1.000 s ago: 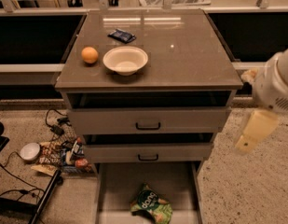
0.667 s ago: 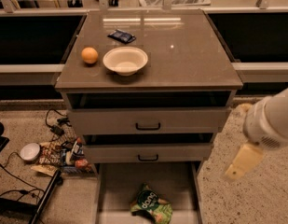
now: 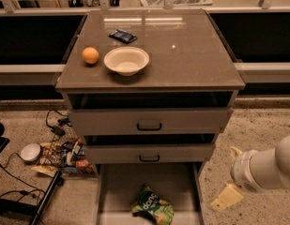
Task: Pick green rice chip bag from bottom drawer and place on counter
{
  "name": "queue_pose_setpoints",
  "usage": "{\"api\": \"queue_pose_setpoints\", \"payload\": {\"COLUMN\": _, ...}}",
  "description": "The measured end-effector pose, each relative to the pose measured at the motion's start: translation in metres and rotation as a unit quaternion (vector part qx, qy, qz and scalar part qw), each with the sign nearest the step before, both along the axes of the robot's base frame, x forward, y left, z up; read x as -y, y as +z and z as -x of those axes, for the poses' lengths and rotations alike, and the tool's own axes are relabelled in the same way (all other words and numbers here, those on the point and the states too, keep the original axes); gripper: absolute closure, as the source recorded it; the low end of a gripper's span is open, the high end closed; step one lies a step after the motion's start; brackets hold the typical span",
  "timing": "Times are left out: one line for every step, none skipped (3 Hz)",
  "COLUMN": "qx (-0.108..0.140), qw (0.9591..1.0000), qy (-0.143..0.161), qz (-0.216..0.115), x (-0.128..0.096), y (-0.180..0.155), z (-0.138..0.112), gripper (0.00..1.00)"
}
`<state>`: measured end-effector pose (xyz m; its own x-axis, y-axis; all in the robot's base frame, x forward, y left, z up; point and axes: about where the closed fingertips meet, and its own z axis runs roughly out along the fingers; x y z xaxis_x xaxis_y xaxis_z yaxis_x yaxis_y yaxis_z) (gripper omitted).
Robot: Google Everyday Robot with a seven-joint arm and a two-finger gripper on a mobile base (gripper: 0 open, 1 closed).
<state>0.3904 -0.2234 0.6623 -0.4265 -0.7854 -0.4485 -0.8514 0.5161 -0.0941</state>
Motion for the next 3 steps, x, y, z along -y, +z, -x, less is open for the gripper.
{"api": "queue_pose_setpoints", "payload": {"qx": 0.039, "qw": 0.999, "qy": -0.021, "qz": -0.005, "x": 0.004, "y": -0.004, "z": -0.021, "gripper": 0.0}}
{"api": "queue_pose_setpoints", "payload": {"qx": 0.04, "qw": 0.999, "qy": -0.021, "qz": -0.005, "x": 0.004, "y": -0.004, "z": -0.021, "gripper": 0.0}}
{"api": "queue_pose_setpoints", "payload": {"qx": 0.03, "qw": 0.9992, "qy": -0.027, "qz": -0.005, "x": 0.003, "y": -0.021, "z": -0.024, "gripper": 0.0}}
